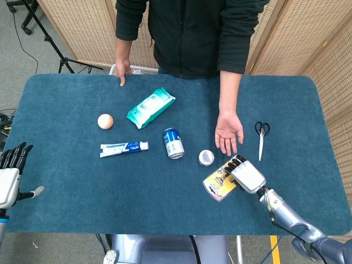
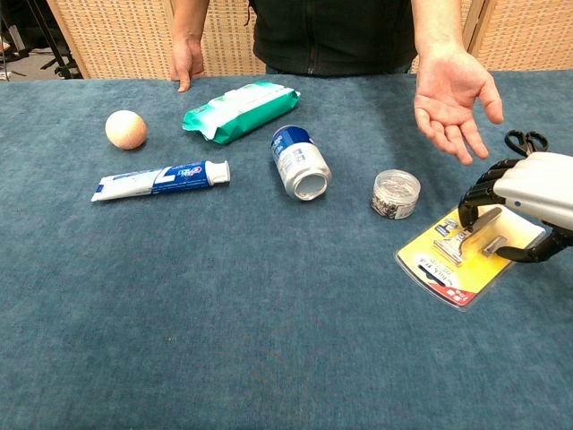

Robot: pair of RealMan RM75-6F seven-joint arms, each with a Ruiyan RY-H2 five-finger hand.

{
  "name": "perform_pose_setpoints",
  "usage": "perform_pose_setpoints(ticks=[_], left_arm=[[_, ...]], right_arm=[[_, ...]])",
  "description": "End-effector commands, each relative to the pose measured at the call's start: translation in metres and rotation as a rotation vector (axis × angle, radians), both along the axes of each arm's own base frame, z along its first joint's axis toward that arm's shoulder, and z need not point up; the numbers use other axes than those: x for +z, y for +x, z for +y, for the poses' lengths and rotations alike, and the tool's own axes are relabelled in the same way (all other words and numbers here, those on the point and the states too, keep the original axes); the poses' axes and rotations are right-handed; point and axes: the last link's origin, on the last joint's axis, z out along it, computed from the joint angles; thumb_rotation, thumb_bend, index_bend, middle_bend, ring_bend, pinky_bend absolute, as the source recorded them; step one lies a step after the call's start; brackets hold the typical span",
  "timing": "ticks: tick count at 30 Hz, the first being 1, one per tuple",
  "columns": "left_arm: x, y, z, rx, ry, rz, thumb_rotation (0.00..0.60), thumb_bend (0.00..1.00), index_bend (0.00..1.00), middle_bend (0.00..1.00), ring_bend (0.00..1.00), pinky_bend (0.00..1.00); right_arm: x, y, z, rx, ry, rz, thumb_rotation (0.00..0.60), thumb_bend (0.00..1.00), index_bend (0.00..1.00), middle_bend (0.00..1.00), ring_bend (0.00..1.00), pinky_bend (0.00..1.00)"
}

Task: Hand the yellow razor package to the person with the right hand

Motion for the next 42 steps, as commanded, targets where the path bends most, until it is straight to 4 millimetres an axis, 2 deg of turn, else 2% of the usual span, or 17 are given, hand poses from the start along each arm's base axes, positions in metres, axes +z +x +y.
perform_pose_setpoints(ticks=[1,6,11,16,24,27,29,36,42], left_arm=[[-0.001,0.000,0.000,-0.001,-0.003,0.002,0.600,0.00,0.00,0.00,0.00,0.00],[-0.002,0.001,-0.001,-0.004,-0.006,0.004,0.600,0.00,0.00,0.00,0.00,0.00],[-0.002,0.001,-0.001,-0.003,-0.005,0.000,0.600,0.00,0.00,0.00,0.00,0.00],[-0.001,0.001,-0.001,-0.003,-0.009,-0.004,0.600,0.00,0.00,0.00,0.00,0.00],[0.000,0.002,-0.002,-0.008,-0.012,-0.014,0.600,0.00,0.00,0.00,0.00,0.00],[0.000,0.002,-0.002,-0.007,-0.018,-0.015,0.600,0.00,0.00,0.00,0.00,0.00],[-0.001,0.003,-0.002,-0.010,-0.024,-0.016,0.600,0.00,0.00,0.00,0.00,0.00],[0.000,0.002,-0.003,-0.009,-0.033,-0.026,0.600,0.00,0.00,0.00,0.00,0.00],[0.004,0.002,-0.003,-0.012,-0.036,-0.050,0.600,0.00,0.00,0.00,0.00,0.00]], right_arm=[[0.005,0.002,0.003,0.017,-0.005,-0.016,0.600,0.57,0.63,0.56,0.31,0.23],[0.013,0.005,0.008,0.037,-0.011,-0.031,0.600,0.57,0.63,0.56,0.31,0.23],[0.022,0.007,0.014,0.050,-0.025,-0.054,0.600,0.62,0.63,0.56,0.32,0.23],[0.045,0.016,0.029,0.099,-0.044,-0.085,0.600,0.65,0.63,0.56,0.33,0.23],[0.089,0.060,0.040,0.150,-0.168,-0.163,0.600,0.67,0.63,0.58,0.37,0.26],[0.096,0.075,0.035,0.107,-0.234,-0.158,0.600,0.67,0.63,0.59,0.38,0.27],[0.096,0.091,0.025,0.071,-0.285,-0.127,0.600,0.67,0.63,0.59,0.38,0.27],[0.086,0.121,-0.008,-0.137,-0.366,-0.040,0.600,0.71,0.63,0.59,0.38,0.27],[0.077,0.137,-0.025,-0.373,-0.380,0.013,0.600,0.72,0.63,0.58,0.38,0.27]])
